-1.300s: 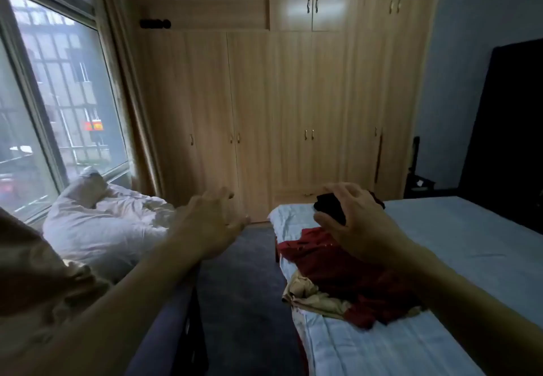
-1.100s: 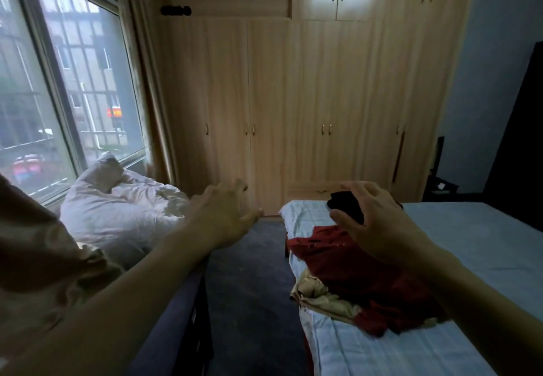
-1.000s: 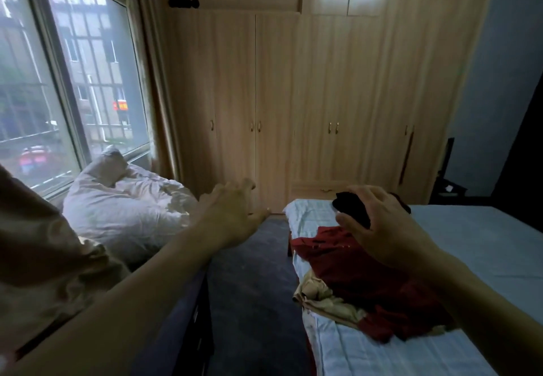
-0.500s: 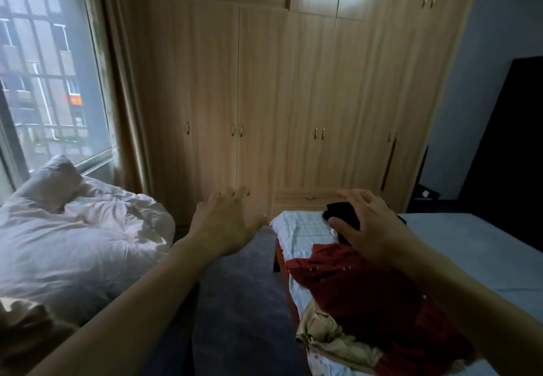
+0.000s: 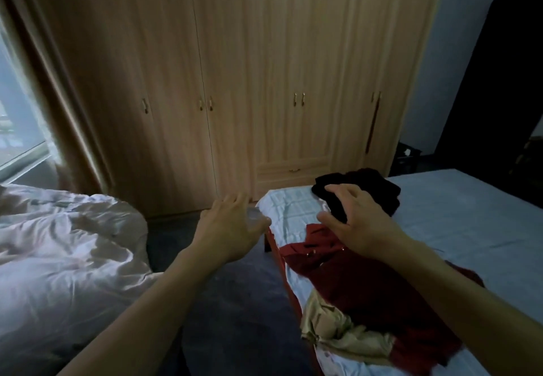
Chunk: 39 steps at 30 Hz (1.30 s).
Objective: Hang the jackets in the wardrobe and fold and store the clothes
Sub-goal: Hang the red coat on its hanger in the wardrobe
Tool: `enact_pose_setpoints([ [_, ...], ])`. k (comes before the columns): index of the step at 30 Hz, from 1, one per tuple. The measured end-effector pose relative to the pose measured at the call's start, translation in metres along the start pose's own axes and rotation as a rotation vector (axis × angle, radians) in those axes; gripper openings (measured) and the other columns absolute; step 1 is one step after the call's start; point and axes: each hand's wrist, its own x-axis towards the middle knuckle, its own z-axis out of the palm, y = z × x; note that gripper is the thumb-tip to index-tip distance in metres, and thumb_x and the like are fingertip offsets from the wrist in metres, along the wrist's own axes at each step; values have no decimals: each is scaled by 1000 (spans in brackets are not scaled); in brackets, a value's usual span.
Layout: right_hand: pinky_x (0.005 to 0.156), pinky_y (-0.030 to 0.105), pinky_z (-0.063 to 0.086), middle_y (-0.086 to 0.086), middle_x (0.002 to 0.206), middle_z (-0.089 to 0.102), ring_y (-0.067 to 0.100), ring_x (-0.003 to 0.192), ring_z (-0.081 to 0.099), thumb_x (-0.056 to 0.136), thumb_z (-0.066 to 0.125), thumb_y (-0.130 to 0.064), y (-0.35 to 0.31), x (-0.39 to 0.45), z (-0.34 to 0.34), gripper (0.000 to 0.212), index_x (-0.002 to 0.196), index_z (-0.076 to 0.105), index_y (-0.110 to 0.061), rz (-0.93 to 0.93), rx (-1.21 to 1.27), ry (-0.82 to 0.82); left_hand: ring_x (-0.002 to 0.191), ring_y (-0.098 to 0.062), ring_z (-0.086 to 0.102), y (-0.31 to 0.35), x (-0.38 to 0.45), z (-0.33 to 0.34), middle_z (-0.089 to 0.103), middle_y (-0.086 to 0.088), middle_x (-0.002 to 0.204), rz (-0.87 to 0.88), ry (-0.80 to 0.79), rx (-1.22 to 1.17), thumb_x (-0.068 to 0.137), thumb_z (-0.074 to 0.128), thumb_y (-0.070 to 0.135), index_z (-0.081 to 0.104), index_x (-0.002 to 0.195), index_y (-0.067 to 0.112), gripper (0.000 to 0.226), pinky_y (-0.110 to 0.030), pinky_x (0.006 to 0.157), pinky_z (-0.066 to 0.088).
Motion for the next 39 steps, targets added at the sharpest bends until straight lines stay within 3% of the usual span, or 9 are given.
enact_pose_setpoints([
  [8,111,43,36,0,151,34,22,136,36,92,53,-56,67,130,50,68,149,34,-24,52,97,25,128,-19,48,11,144,43,47,2,146,84,-64,47,91,50,65,40,142,28,64,-43,105,42],
  [12,110,44,37,1,150,35,22,135,37,92,52,-57,99,193,60,67,148,34,-24,90,96,29,125,-20,51,17,221,62,49,2,145,153,-89,52,93,49,63,42,141,26,61,-37,97,42],
  [18,108,45,38,3,150,36,24,134,38,93,52,-55,144,251,67,66,148,35,-23,197,36,38,124,-17,52,24,311,99,52,4,142,290,-113,-63,94,51,58,46,140,22,59,-30,95,41],
  [24,107,47,39,4,151,34,25,134,37,94,50,-54,172,289,87,65,149,33,-23,355,-30,29,106,-20,59,32,394,145,55,4,135,410,-198,-166,91,46,67,48,137,22,65,-42,97,45],
  [27,108,44,39,4,151,34,25,135,36,95,51,-53,176,305,92,65,150,33,-22,443,-84,44,120,-22,52,34,433,166,54,2,135,500,-231,-195,79,30,76,48,137,23,81,-46,100,44],
  [30,110,43,37,4,150,36,23,136,36,95,52,-52,175,316,92,65,149,34,-21,539,-102,98,121,-24,51,39,471,182,56,0,132,601,-261,-234,76,27,78,48,136,22,84,-47,98,45],
  [39,107,48,39,3,147,40,25,134,39,92,54,-54,196,293,88,62,145,40,-23,875,-214,152,119,-27,51,97,517,229,54,-4,132,863,-378,-312,92,54,58,46,137,22,59,-48,95,45],
])
